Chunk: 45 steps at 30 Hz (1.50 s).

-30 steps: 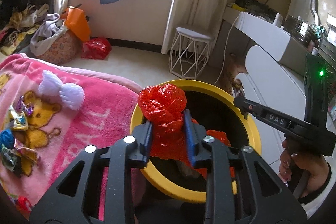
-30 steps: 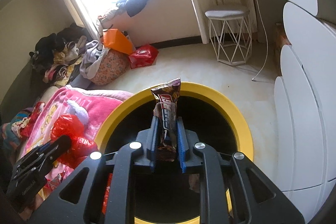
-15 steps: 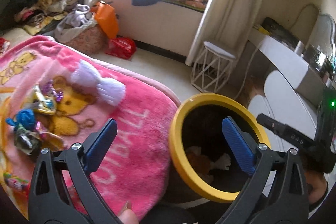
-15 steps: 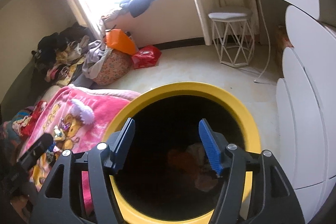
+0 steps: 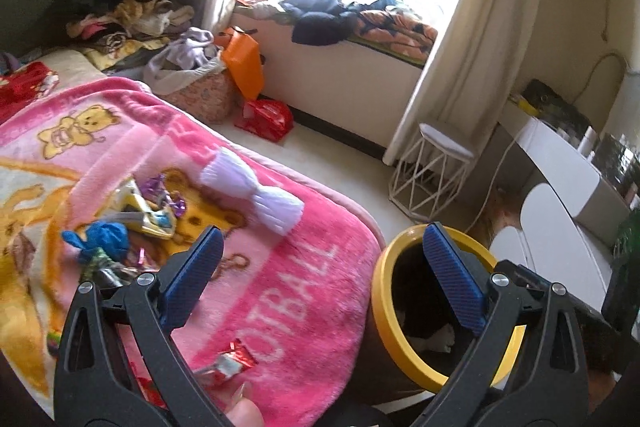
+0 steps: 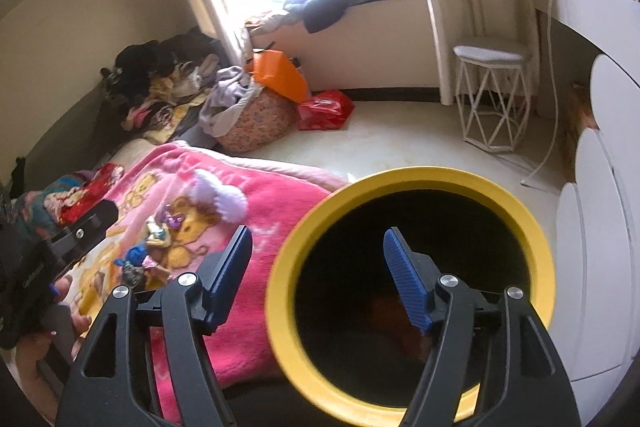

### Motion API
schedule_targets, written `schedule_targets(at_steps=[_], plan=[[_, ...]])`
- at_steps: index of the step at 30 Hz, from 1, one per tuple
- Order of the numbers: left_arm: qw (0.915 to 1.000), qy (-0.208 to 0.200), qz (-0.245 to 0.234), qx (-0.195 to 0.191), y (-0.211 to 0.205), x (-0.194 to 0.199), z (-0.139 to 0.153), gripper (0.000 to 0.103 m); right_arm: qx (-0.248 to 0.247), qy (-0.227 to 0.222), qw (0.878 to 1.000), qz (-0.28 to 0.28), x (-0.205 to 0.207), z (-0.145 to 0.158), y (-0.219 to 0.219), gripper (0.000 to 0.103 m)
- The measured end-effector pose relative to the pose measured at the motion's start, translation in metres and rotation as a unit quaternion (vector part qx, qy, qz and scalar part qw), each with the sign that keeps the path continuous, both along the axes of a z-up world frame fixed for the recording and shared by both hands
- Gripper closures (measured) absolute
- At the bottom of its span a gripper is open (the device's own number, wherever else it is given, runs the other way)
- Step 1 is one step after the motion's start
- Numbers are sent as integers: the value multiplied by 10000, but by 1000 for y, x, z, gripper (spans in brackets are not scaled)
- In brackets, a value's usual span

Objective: Collect trash
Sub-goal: 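Move both open tools back over the remaining wrappers on the blanket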

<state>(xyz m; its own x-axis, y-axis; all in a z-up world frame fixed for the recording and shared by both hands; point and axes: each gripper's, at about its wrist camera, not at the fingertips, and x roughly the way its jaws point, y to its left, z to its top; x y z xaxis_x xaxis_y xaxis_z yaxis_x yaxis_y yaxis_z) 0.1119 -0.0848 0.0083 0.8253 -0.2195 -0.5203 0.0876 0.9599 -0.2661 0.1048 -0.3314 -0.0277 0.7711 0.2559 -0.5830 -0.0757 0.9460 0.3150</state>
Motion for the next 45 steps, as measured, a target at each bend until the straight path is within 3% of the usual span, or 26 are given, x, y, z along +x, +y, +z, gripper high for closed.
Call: schedule_targets(at_steps=[24, 36, 45], plan=[[9956, -137, 892, -265, 83, -14, 5, 11, -397, -244, 9905, 1291, -10, 19, 108, 34], [9901, -8, 1368, -322, 129, -23, -6, 11, -614, -94, 9815, 1811, -12, 3, 155, 34], [9854, 333, 1646, -280, 158, -23, -29, 11, -801, 221, 9742, 2100, -12, -28, 192, 34]])
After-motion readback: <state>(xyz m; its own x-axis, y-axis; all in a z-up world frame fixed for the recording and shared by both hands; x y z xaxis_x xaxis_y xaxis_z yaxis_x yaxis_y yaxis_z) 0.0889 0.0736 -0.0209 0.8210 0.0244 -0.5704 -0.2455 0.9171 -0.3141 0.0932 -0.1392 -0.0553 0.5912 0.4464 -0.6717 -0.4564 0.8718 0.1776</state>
